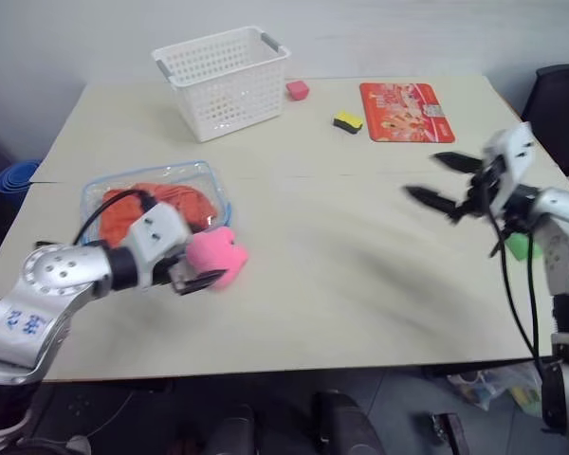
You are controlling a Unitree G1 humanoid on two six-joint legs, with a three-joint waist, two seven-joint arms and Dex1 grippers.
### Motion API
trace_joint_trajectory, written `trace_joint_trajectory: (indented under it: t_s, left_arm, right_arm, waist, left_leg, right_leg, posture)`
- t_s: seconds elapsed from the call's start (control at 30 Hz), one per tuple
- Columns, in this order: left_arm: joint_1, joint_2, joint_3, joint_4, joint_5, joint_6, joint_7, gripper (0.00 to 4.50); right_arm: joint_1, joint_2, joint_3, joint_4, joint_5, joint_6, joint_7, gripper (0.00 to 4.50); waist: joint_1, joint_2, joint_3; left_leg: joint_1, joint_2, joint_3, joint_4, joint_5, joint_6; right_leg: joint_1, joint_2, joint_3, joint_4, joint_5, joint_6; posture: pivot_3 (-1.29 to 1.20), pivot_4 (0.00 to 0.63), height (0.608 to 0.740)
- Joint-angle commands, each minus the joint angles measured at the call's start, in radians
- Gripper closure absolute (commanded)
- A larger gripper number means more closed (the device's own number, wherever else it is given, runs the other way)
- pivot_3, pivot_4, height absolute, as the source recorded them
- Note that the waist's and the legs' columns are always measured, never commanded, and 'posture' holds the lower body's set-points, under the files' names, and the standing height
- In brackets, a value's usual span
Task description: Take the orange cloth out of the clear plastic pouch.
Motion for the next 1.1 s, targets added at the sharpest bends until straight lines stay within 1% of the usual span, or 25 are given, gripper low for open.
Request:
trace_joint_trajectory:
  t_s: [0.03,0.1,0.17,0.3,0.43,0.5,0.57,0.67,0.7,0.73,0.83,0.93,1.1]
  left_arm:
    - [0.116,0.076,0.096,0.027,0.165,-0.105,0.02,0.0]
    - [0.194,0.101,0.137,0.09,0.248,-0.18,0.037,0.0]
    - [0.228,0.105,0.163,0.153,0.295,-0.243,0.049,0.0]
    - [0.182,0.089,0.117,0.284,0.368,-0.373,0.082,0.0]
    - [0.073,0.052,0.026,0.422,0.428,-0.481,0.108,0.0]
    - [0.033,0.039,-0.014,0.461,0.454,-0.531,0.099,0.0]
    - [0.014,0.031,-0.033,0.488,0.47,-0.559,0.093,0.0]
    - [-0.017,0.03,-0.065,0.541,0.517,-0.62,0.103,0.0]
    - [-0.023,0.029,-0.069,0.553,0.526,-0.636,0.105,0.38]
    - [-0.031,0.025,-0.072,0.566,0.529,-0.645,0.105,0.51]
    - [-0.069,0.007,-0.083,0.605,0.536,-0.667,0.109,1.4]
    - [-0.101,-0.005,-0.098,0.64,0.552,-0.687,0.114,2.45]
    - [-0.162,-0.021,-0.119,0.702,0.562,-0.722,0.109,3.82]
  right_arm:
    - [-0.002,-0.009,0.042,-0.185,0.135,0.122,0.117,0.03]
    - [-0.009,-0.012,0.082,-0.253,0.173,0.161,0.168,0.03]
    - [-0.018,-0.005,0.106,-0.292,0.195,0.18,0.202,0.03]
    - [-0.036,0.016,0.127,-0.295,0.208,0.199,0.217,0.03]
    - [-0.026,0.03,0.15,-0.274,0.17,0.179,0.217,0.03]
    - [-0.016,0.029,0.151,-0.28,0.165,0.179,0.219,0.03]
    - [-0.01,0.028,0.147,-0.289,0.168,0.184,0.218,0.03]
    - [0.003,0.024,0.136,-0.308,0.18,0.195,0.215,0.03]
    - [0.006,0.024,0.134,-0.312,0.182,0.196,0.214,0.0]
    - [0.009,0.024,0.131,-0.318,0.185,0.198,0.211,0.0]
    - [0.024,0.02,0.116,-0.333,0.186,0.2,0.194,0.0]
    - [0.038,0.018,0.101,-0.343,0.184,0.202,0.18,0.0]
    - [0.064,0.009,0.082,-0.362,0.188,0.203,0.163,0.0]
  waist:
    - [0.01,0.0,0.0]
    - [0.024,0.0,0.0]
    - [0.033,0.0,0.0]
    - [0.042,0.0,0.0]
    - [0.043,0.0,0.0]
    - [0.041,0.0,0.0]
    - [0.04,0.0,0.0]
    - [0.039,0.0,0.0]
    - [0.039,0.0,0.0]
    - [0.039,0.0,0.0]
    - [0.042,0.0,0.0]
    - [0.04,0.0,0.0]
    - [0.037,0.0,0.0]
  left_leg:
    - [0.0,-0.001,0.0,0.0,-0.001,0.001]
    - [-0.001,-0.004,-0.002,0.0,-0.002,0.004]
    - [-0.002,-0.006,-0.003,-0.001,-0.004,0.007]
    - [-0.003,-0.007,-0.004,-0.001,-0.006,0.01]
    - [-0.003,-0.008,-0.005,-0.003,-0.007,0.01]
    - [-0.004,-0.008,-0.004,-0.004,-0.007,0.01]
    - [-0.007,-0.008,-0.005,-0.005,-0.007,0.01]
    - [-0.007,-0.008,-0.005,-0.004,-0.008,0.01]
    - [-0.007,-0.008,-0.005,-0.004,-0.007,0.01]
    - [-0.007,-0.008,-0.005,-0.003,-0.007,0.01]
    - [-0.007,-0.008,-0.005,0.0,-0.007,0.01]
    - [-0.006,-0.007,-0.005,0.002,-0.006,0.009]
    - [-0.005,-0.007,-0.005,0.002,-0.005,0.008]
  right_leg:
    - [0.0,-0.002,0.0,-0.001,0.0,0.0]
    - [0.0,-0.006,-0.002,-0.004,0.0,-0.001]
    - [0.002,-0.008,-0.003,-0.006,0.0,-0.001]
    - [0.005,-0.01,-0.006,-0.013,0.0,-0.001]
    - [0.003,-0.01,-0.007,-0.013,0.0,0.0]
    - [0.002,-0.01,-0.008,-0.012,0.0,0.0]
    - [0.0,-0.01,-0.009,-0.011,0.0,0.0]
    - [-0.001,-0.01,-0.011,-0.01,0.0,0.0]
    - [0.0,-0.01,-0.011,-0.011,0.0,0.0]
    - [0.0,-0.01,-0.011,-0.01,0.0,0.0]
    - [0.001,-0.01,-0.012,-0.011,0.0,0.0]
    - [0.002,-0.01,-0.012,-0.011,0.001,0.0]
    - [0.002,-0.01,-0.012,-0.008,0.001,0.0]
  posture:
    - [0.0,0.15,0.74]
    - [0.0,0.15,0.74]
    - [0.0,0.15,0.74]
    - [0.0,0.15,0.74]
    - [0.0,0.15,0.74]
    - [0.0,0.15,0.74]
    - [0.0,0.15,0.74]
    - [0.0,0.15,0.74]
    - [0.0,0.15,0.74]
    - [0.0,0.15,0.74]
    - [0.0,0.15,0.74]
    - [0.0,0.15,0.74]
    - [0.0,0.15,0.74]
